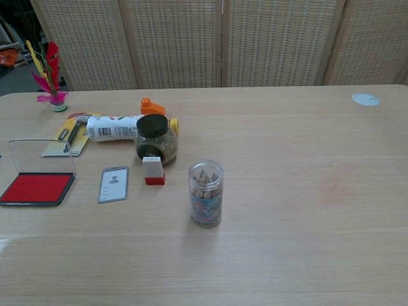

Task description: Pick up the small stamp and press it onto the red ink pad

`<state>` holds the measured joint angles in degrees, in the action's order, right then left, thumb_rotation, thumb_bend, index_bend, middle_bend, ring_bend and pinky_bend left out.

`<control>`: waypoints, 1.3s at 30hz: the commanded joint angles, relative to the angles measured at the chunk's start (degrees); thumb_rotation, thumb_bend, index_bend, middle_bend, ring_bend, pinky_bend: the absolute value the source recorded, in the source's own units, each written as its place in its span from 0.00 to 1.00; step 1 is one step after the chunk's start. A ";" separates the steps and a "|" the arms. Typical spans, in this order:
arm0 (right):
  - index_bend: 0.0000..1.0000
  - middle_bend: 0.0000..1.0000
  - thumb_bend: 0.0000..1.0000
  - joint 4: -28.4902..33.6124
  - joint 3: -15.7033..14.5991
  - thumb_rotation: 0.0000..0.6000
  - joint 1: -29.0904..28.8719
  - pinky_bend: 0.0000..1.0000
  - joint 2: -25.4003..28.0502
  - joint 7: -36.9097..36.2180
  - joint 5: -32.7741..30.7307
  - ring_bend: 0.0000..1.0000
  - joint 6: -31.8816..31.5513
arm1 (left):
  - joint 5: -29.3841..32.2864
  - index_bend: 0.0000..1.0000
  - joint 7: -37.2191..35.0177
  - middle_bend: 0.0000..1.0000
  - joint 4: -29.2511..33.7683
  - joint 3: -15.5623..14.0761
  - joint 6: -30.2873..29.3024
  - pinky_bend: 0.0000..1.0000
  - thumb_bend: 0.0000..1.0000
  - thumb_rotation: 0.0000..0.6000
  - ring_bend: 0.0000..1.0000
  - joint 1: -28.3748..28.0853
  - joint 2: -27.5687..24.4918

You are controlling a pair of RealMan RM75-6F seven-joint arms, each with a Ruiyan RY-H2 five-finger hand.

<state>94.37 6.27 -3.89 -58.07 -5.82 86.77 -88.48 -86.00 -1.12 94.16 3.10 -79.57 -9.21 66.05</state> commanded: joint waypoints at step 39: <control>0.01 0.00 0.00 -3.17 1.02 1.00 -1.62 0.00 1.09 -8.52 -3.88 0.00 5.05 | 43.55 0.40 33.92 0.98 -7.60 9.17 22.99 0.99 0.34 1.00 1.00 -37.32 29.05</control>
<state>91.26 7.31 -5.49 -57.01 -14.22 82.88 -83.50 -42.15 33.05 87.28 12.57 -56.44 -46.27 94.37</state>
